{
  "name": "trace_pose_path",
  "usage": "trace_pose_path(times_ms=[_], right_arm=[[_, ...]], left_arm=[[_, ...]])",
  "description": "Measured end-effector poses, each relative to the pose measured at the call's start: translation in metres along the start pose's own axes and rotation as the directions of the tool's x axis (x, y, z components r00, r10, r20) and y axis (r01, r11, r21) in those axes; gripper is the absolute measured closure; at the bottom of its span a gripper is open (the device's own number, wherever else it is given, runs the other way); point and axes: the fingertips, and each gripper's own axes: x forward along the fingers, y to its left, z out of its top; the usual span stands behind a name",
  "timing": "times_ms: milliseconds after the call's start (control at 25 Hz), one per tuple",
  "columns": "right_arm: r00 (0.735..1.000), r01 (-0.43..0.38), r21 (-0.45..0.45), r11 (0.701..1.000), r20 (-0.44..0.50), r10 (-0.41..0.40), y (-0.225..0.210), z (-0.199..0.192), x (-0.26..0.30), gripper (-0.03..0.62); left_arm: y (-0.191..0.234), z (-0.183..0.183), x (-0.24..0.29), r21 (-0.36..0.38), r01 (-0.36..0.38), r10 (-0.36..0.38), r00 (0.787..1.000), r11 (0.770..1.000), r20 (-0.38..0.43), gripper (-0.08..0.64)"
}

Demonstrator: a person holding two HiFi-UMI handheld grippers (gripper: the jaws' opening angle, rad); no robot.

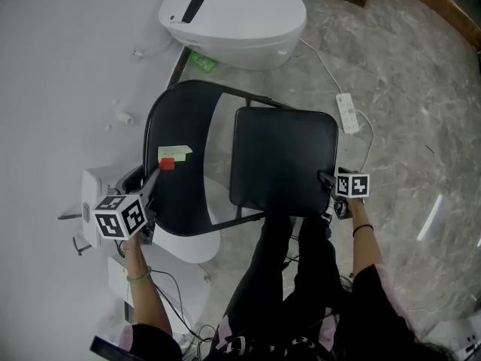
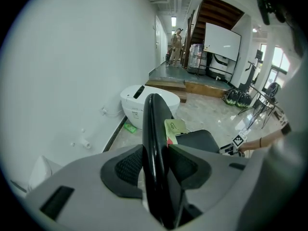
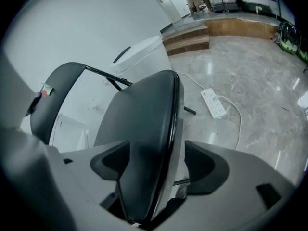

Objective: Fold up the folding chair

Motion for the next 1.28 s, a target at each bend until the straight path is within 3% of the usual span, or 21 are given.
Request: trace_pose_path(times_ms=[120, 200, 360, 600, 760, 920, 1080, 1280], right_arm=[[0.999, -0.036, 0.032, 0.999, -0.012, 0.037, -0.007, -0.005, 0.015, 0.255], [0.994, -0.106, 0.073, 0.992, -0.017, 0.108, -0.005, -0.008, 0.023, 0.256], [0.963, -0.261, 0.175, 0.949, -0.012, 0.268, 0.001, -0.011, 0.032, 0.256], [0.914, -0.405, 0.216, 0.889, 0.066, 0.4, 0.007, -0.01, 0.039, 0.256], [0.878, -0.474, 0.227, 0.851, 0.052, 0.475, 0.007, -0.007, 0.043, 0.256], [0.887, -0.453, 0.227, 0.862, 0.02, 0.461, 0.021, -0.009, 0.046, 0.258], [0.903, -0.429, 0.207, 0.879, 0.072, 0.424, 0.036, -0.009, 0.04, 0.258], [0.918, -0.396, 0.212, 0.893, 0.093, 0.385, 0.071, -0.014, 0.029, 0.258]], left_arm=[[0.0, 0.0, 0.001, 0.005, 0.008, -0.008, 1.0, 1.0, 0.024, 0.4], [0.001, -0.001, 0.002, 0.009, 0.006, -0.006, 0.999, 1.0, 0.034, 0.4], [0.002, -0.001, 0.001, 0.007, 0.011, -0.012, 0.998, 1.0, 0.066, 0.4], [0.002, 0.0, 0.001, 0.016, 0.028, -0.029, 0.994, 0.999, 0.109, 0.4], [0.002, 0.001, 0.004, 0.012, 0.043, -0.044, 0.989, 0.999, 0.141, 0.4], [0.015, -0.005, 0.001, 0.011, 0.04, -0.041, 0.986, 0.999, 0.159, 0.4], [0.034, -0.011, -0.001, 0.016, 0.019, -0.021, 0.991, 1.0, 0.132, 0.4], [0.053, -0.006, -0.015, 0.013, 0.06, -0.061, 0.989, 0.998, 0.135, 0.4]])
